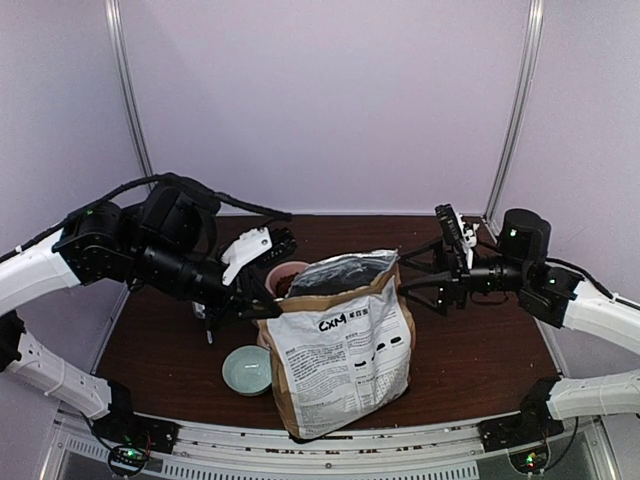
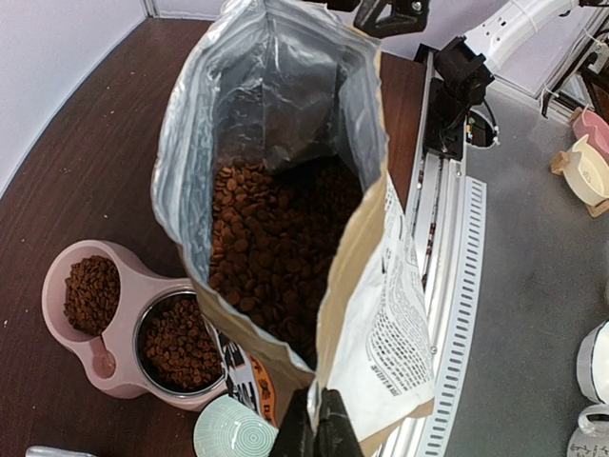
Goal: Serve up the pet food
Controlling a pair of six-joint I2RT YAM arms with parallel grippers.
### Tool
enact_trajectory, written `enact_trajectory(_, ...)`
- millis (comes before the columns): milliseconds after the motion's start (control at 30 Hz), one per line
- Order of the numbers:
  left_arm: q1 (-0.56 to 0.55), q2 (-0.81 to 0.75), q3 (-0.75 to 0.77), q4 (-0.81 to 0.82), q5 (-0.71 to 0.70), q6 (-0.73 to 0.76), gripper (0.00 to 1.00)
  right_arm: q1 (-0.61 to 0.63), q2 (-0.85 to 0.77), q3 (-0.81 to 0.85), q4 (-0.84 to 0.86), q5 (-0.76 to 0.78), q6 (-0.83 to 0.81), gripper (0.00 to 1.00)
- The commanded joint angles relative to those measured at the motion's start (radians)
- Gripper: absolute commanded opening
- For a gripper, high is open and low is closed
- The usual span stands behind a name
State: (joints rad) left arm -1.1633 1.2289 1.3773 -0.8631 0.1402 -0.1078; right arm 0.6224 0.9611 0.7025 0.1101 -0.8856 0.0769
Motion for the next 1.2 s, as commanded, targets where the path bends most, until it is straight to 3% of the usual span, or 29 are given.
enact_trajectory(0, 0.02, -0.08, 0.046, 0.208, 0.036, 0.017, 0.0, 0.043, 0.035, 0.035, 0.103, -0.011, -0.083, 0.87)
enact_trajectory(400, 0.035, -0.081, 0.062, 0.181, 0.064, 0.027, 0.0, 0.074, 0.158, 0.108, 0.084, -0.063, -0.206, 0.87)
enact_trajectory(733, 0.057, -0.103, 0.079, 0.095, -0.034, 0.045, 0.0, 0.074, 0.084, 0.111, -0.031, -0.029, -0.25, 0.05)
enact_trajectory(800, 0.06, -0.128, 0.068, 0.08, -0.071, 0.044, 0.0, 0.074, 0.047, 0.1, -0.05, 0.017, -0.253, 0.0)
enact_trajectory(1000, 0.063, -0.213, 0.0, 0.056, -0.243, 0.04, 0.0, 0.074, -0.097, 0.021, -0.038, 0.204, -0.257, 0.0)
enact_trajectory(1167, 0.063, -0.207, -0.028, 0.054, -0.307, 0.057, 0.0, 0.074, -0.157, 0.01, -0.05, 0.234, -0.257, 0.0)
